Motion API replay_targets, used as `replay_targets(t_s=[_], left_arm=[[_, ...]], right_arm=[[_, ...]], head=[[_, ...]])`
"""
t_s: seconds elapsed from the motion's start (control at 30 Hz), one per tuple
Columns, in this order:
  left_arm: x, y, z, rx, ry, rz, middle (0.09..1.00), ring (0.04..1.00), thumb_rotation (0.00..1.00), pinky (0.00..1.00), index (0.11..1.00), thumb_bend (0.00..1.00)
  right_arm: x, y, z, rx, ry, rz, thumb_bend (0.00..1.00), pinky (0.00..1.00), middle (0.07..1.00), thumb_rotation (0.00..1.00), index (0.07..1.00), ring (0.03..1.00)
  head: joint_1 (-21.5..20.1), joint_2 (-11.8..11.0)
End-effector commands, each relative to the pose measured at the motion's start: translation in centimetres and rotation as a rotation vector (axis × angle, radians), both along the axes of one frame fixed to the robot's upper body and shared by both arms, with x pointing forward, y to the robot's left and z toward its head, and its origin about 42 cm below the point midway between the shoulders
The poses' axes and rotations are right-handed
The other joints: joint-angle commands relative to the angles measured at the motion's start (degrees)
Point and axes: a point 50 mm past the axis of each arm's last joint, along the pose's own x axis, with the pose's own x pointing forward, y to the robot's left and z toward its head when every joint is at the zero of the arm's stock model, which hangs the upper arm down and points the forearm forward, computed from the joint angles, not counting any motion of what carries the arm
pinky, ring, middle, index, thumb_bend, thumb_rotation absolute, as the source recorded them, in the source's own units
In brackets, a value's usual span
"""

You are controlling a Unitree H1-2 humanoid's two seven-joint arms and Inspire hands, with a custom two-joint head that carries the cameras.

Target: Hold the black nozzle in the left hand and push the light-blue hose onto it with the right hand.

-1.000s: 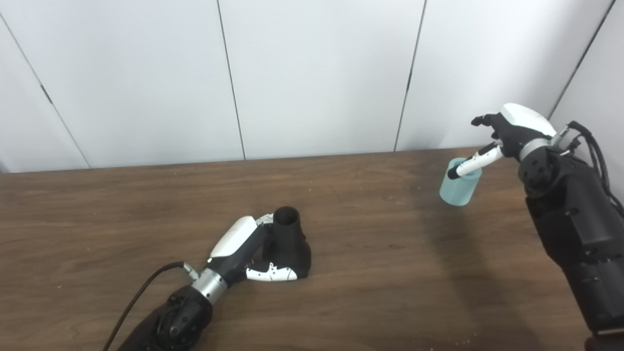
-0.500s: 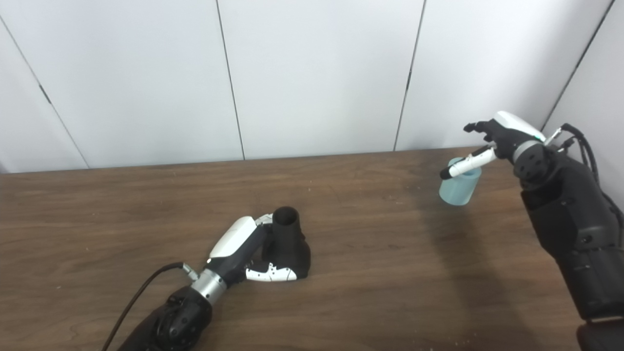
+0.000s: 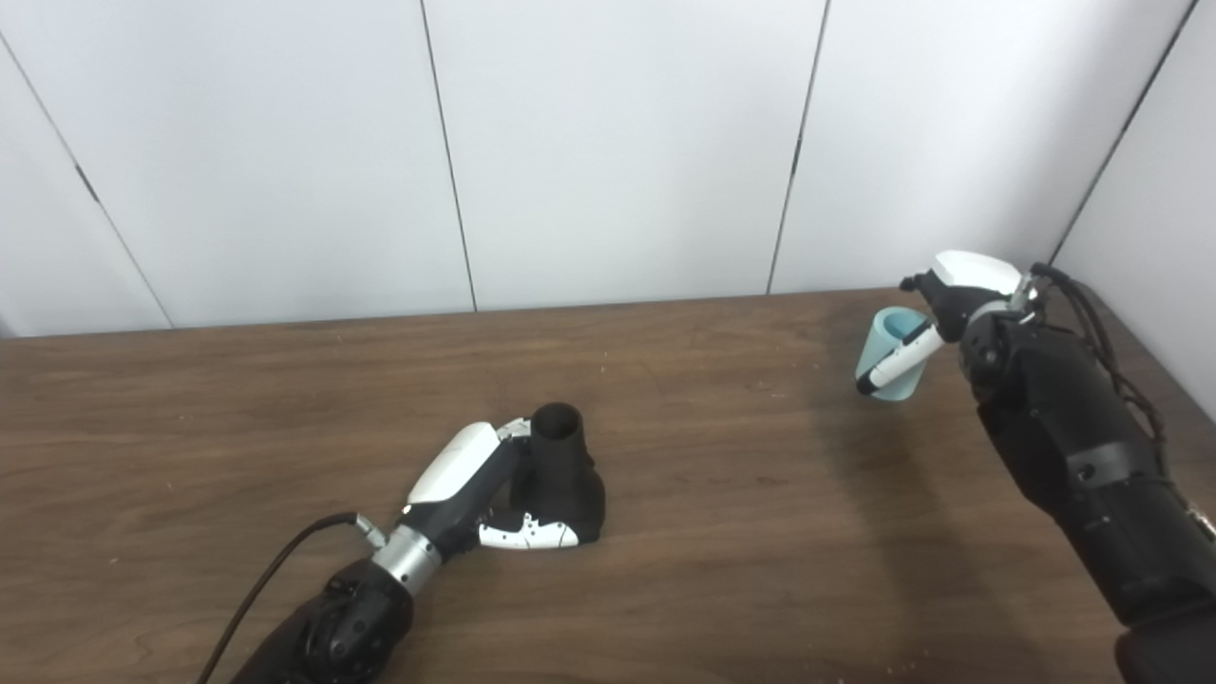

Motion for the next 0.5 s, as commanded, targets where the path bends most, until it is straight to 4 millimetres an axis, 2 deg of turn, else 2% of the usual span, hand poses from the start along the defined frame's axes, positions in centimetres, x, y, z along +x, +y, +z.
replay_targets(t_s=[0.0, 0.1, 0.13, 0.2, 0.33, 0.37, 0.43, 0.47], left_arm=[[-4.97, 1.58, -7.33, 0.097, 0.211, 0.030, 0.738, 0.880, 0.47, 0.92, 0.533, 0.47], [-4.96, 1.51, -7.24, 0.097, 0.212, 0.032, 0.738, 0.879, 0.47, 0.92, 0.525, 0.48], [-4.97, 1.50, -7.25, 0.096, 0.214, 0.033, 0.738, 0.878, 0.47, 0.92, 0.517, 0.48], [-5.00, 1.53, -7.24, 0.094, 0.216, 0.034, 0.738, 0.878, 0.47, 0.92, 0.506, 0.48], [-5.07, 1.53, -7.31, 0.087, 0.219, 0.033, 0.737, 0.876, 0.47, 0.93, 0.502, 0.48], [-5.08, 1.52, -7.31, 0.086, 0.221, 0.033, 0.737, 0.876, 0.46, 0.93, 0.501, 0.48], [-5.08, 1.53, -7.27, 0.085, 0.222, 0.033, 0.737, 0.876, 0.46, 0.93, 0.498, 0.48], [-5.08, 1.55, -7.27, 0.086, 0.223, 0.033, 0.737, 0.876, 0.46, 0.93, 0.497, 0.48]], right_arm=[[1.04, -0.09, 5.40, -0.040, -0.139, 0.017, 1.00, 0.93, 0.953, 0.38, 0.890, 0.921], [1.16, 0.09, 5.30, -0.041, -0.138, 0.021, 1.00, 0.78, 0.945, 0.38, 0.890, 0.889], [1.25, 0.06, 5.22, -0.039, -0.139, 0.019, 1.00, 0.68, 0.934, 0.38, 0.891, 0.854], [1.39, 0.04, 5.15, -0.033, -0.141, 0.009, 1.00, 0.57, 0.906, 0.38, 0.891, 0.781], [1.52, 0.17, 5.22, -0.034, -0.160, -0.008, 1.00, 0.49, 0.842, 0.32, 0.883, 0.705], [1.53, 0.14, 5.26, -0.037, -0.174, -0.005, 1.00, 0.47, 0.808, 0.31, 0.871, 0.654], [1.47, 0.03, 5.31, -0.031, -0.207, 0.005, 0.96, 0.41, 0.666, 0.30, 0.835, 0.508], [1.38, -0.01, 5.32, -0.007, -0.230, 0.007, 0.95, 0.39, 0.624, 0.31, 0.820, 0.478]], head=[[0.11, 0.04], [0.11, 0.26], [0.11, 0.26], [0.02, 0.25], [0.20, 0.28], [0.08, 0.30], [0.02, 0.36], [0.03, 0.42]])
